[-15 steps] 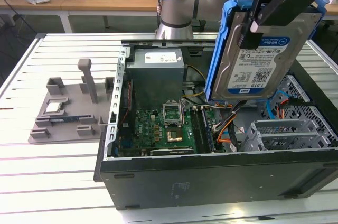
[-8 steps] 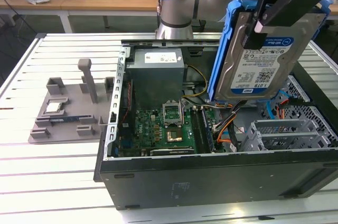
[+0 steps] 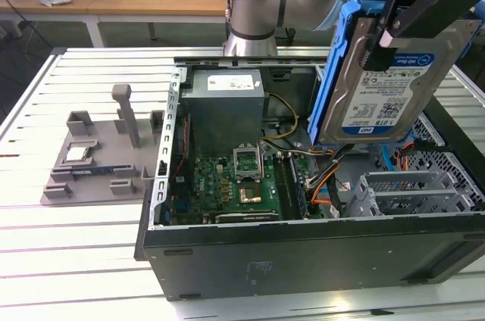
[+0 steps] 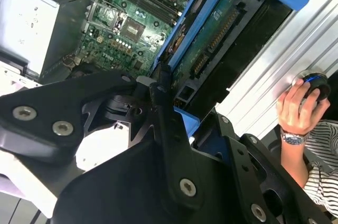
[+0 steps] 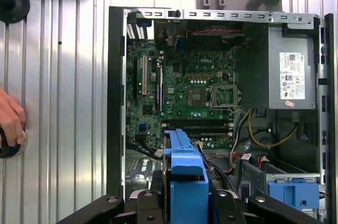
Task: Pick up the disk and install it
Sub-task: 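Pick up the disk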
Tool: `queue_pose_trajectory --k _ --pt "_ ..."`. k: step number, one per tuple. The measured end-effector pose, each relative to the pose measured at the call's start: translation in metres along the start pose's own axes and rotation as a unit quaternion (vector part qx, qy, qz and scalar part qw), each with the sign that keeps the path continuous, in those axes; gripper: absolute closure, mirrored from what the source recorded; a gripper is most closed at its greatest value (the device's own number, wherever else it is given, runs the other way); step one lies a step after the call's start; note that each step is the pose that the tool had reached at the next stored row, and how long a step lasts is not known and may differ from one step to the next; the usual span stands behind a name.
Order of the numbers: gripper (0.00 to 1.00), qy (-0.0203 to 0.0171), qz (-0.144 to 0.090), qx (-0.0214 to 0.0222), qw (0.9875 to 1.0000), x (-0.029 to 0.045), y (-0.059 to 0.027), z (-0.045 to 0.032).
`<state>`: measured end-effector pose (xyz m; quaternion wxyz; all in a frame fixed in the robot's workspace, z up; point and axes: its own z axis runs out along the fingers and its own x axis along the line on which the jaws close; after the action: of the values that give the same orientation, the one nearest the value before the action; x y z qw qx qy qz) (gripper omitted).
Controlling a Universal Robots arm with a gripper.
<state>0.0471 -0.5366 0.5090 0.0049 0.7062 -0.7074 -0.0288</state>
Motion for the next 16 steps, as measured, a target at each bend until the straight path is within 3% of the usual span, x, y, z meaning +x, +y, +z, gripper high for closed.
queue_pose_trajectory --k 16 --pt "0.63 0.0001 0.0 0.0 1.0 0.0 -0.0295 0.0011"
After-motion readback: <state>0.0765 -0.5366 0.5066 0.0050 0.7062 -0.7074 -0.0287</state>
